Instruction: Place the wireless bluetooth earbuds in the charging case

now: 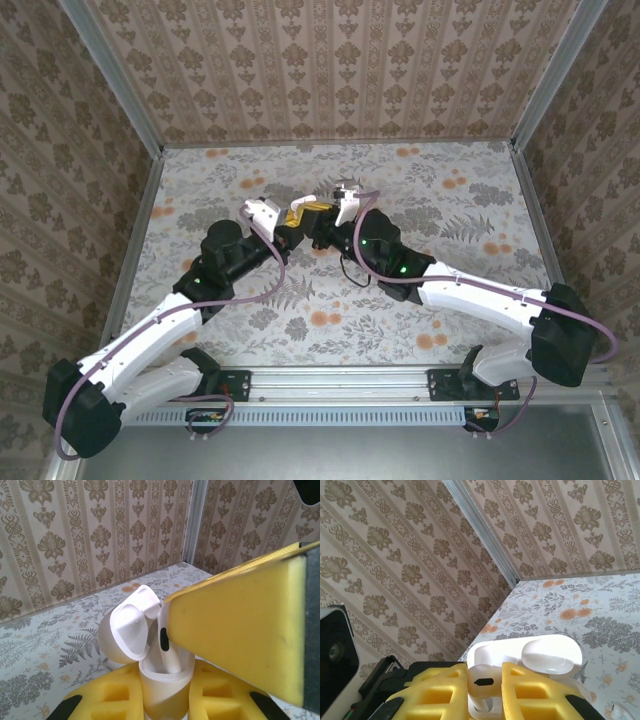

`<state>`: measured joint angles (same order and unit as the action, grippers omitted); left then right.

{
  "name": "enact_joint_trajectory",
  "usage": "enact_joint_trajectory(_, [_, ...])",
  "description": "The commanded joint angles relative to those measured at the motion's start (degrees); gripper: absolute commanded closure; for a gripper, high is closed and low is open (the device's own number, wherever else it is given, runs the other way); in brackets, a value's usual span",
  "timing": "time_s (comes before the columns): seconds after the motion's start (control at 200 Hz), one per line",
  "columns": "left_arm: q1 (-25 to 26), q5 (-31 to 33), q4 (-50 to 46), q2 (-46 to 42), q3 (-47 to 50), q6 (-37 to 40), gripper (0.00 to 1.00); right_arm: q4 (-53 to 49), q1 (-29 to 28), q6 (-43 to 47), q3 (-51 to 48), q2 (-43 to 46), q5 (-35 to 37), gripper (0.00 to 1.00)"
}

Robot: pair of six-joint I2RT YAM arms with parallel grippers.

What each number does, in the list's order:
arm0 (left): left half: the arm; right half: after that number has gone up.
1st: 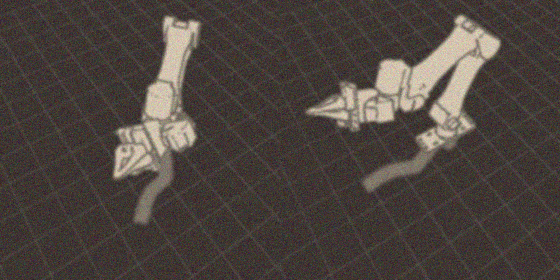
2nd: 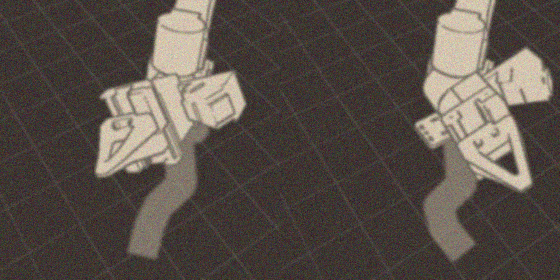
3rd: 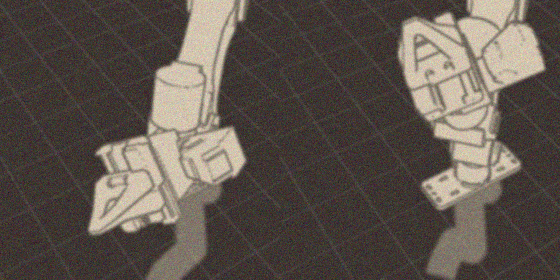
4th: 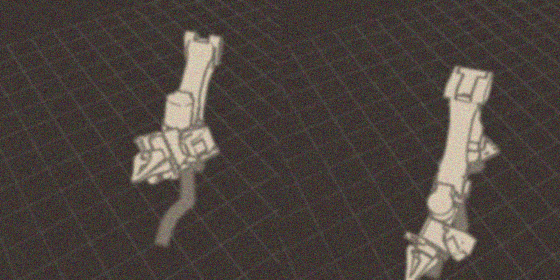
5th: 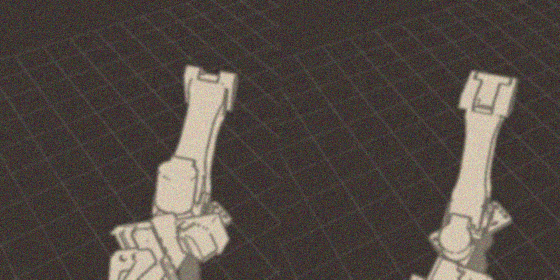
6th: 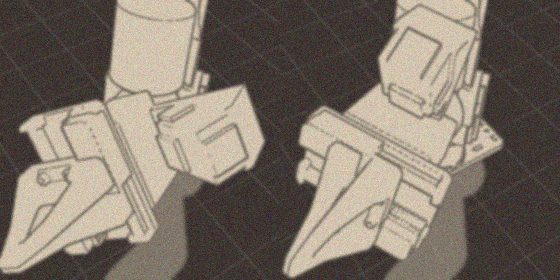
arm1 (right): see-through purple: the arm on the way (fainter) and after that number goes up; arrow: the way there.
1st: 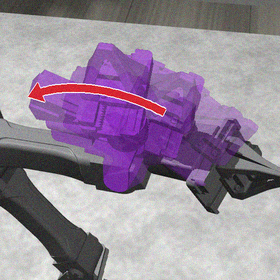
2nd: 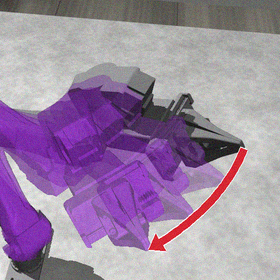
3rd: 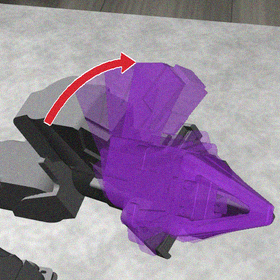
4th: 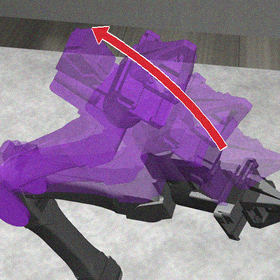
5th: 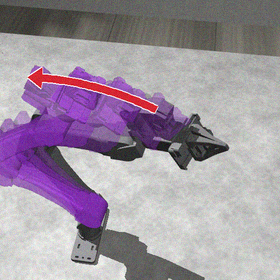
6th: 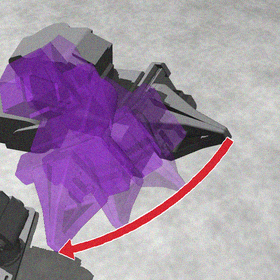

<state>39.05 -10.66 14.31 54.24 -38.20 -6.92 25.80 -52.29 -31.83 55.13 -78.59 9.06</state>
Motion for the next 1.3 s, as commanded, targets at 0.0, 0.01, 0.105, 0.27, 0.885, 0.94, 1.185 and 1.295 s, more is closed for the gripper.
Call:
enact_joint_trajectory(0.0, [0.23, 1.41, 5.38, -1.5, -0.56, -1.32, 1.0, 0.1, -2.02, 2.3, -2.72, 0.25, -3.13, 0.82])
enact_joint_trajectory(0.01, [0.19, 1.42, 5.34, -1.5, -0.54, -1.27, 1.0, 0.16, -2.02, 2.48, -2.81, 0.27, -3.16, 0.82])
enact_joint_trajectory(0.105, [0.24, 1.38, 5.3, -1.69, -0.68, -1.39, 1.0, 0.49, -2.03, 3.9, -2.94, 0.19, -4.0, 0.81])
enact_joint_trajectory(0.27, [0.24, 1.35, 5.33, -1.91, -0.48, -1.47, 1.0, -0.34, -2.07, 4.3, -2.24, 0.19, -4.11, 0.73])
enact_joint_trajectory(0.885, [0.24, 0.61, 5.07, -2.02, -0.04, -1.33, 1.0, -6.54, -1.23, 0.15, 1.22, 4.93, -1.5, 0.51])
enact_joint_trajectory(0.94, [0.2, 0.45, 4.94, -2.12, -0.11, -1.21, 1.0, -7.18, -1.02, -0.32, 1.33, 5.91, -1.19, 0.5])
enact_joint_trajectory(1.185, [0.24, -0.81, 4.14, -2.1, -0.02, -0.73, 1.0, -12.29, 0.33, -3.08, 3.2, 10.26, -0.09, 0.46])
enact_joint_trajectory(1.295, [0.22, -1.68, 3.72, -1.98, -0.12, -0.38, 1.0, -13.14, 1.42, -4.03, 3.64, 11.82, -0.94, 0.45])
